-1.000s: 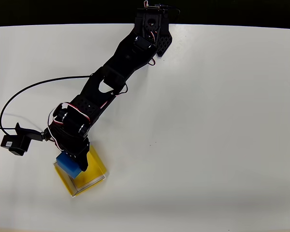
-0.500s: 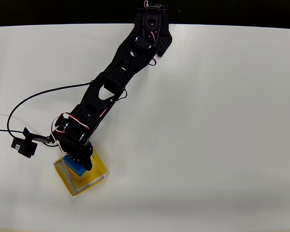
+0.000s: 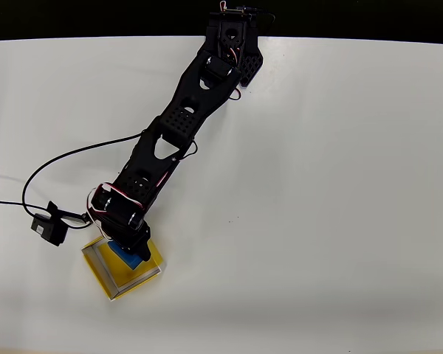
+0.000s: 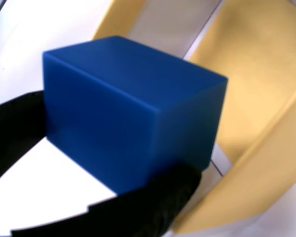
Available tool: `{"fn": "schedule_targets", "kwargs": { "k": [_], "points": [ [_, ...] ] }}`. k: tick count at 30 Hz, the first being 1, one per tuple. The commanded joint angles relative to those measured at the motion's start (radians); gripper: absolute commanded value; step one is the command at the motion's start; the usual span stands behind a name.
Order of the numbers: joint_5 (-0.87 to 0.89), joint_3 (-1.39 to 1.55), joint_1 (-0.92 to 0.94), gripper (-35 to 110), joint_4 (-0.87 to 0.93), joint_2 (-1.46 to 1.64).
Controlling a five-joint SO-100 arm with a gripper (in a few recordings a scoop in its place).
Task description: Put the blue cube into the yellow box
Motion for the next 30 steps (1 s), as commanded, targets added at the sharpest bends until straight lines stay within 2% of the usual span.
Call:
{"fn": "schedule_targets", "kwargs": {
  "k": [1,4,8,12,16,18,22,25,27,30],
  "points": [
    [-0.025,-0.115,0.020,44,0.018,0.069],
    [-0.032,-0.115,0.029,66,0.034,0.060],
    [-0.034,-0.115,0.031,78,0.041,0.054],
    [-0.029,-0.115,0.026,71,0.043,0.057],
    [-0.020,-0.115,0.018,54,0.054,0.052],
    [-0.018,-0.115,0.017,57,0.055,0.054],
    [-0.025,-0.115,0.023,71,0.061,0.048],
    [-0.018,-0.104,0.023,73,0.063,0.064],
    [-0.018,-0.048,0.020,68,0.064,0.127],
    [-0.009,0.072,0.008,50,0.064,0.270]
  ]
}}
